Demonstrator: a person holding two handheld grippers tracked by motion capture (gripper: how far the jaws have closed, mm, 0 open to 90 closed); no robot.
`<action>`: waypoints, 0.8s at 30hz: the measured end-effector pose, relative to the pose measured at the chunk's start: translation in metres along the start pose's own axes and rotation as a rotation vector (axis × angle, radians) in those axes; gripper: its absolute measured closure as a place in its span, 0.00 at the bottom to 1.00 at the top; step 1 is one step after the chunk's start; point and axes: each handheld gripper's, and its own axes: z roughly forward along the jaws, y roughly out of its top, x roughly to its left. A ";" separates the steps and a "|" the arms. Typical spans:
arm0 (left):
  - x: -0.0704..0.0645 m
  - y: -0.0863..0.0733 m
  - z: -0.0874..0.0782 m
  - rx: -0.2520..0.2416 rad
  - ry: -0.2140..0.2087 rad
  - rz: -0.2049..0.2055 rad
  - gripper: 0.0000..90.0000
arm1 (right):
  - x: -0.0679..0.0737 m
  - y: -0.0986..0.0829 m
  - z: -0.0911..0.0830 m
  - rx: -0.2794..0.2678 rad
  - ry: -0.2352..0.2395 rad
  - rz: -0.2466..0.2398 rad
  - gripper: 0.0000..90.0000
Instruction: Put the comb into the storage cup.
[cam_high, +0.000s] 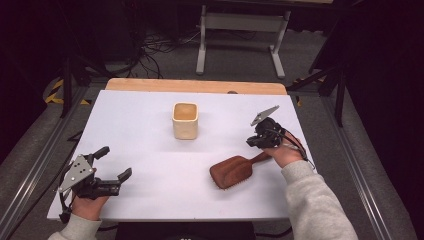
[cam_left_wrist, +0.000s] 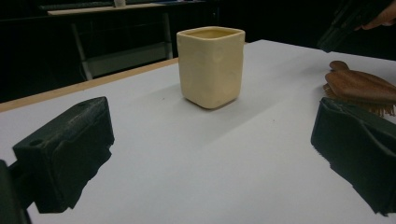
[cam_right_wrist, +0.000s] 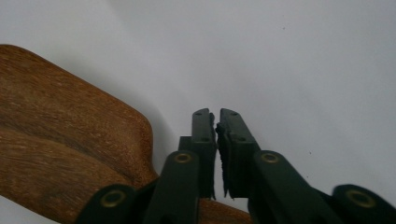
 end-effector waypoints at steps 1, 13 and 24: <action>0.000 0.000 0.000 0.000 0.000 0.000 0.00 | -0.001 0.000 0.001 0.008 -0.002 0.001 0.99; 0.000 0.000 0.000 0.000 -0.002 -0.006 0.00 | -0.002 -0.002 0.015 0.128 -0.013 -0.044 1.00; 0.000 0.000 0.000 0.000 -0.004 -0.002 0.00 | 0.000 -0.003 0.020 0.252 -0.016 -0.085 1.00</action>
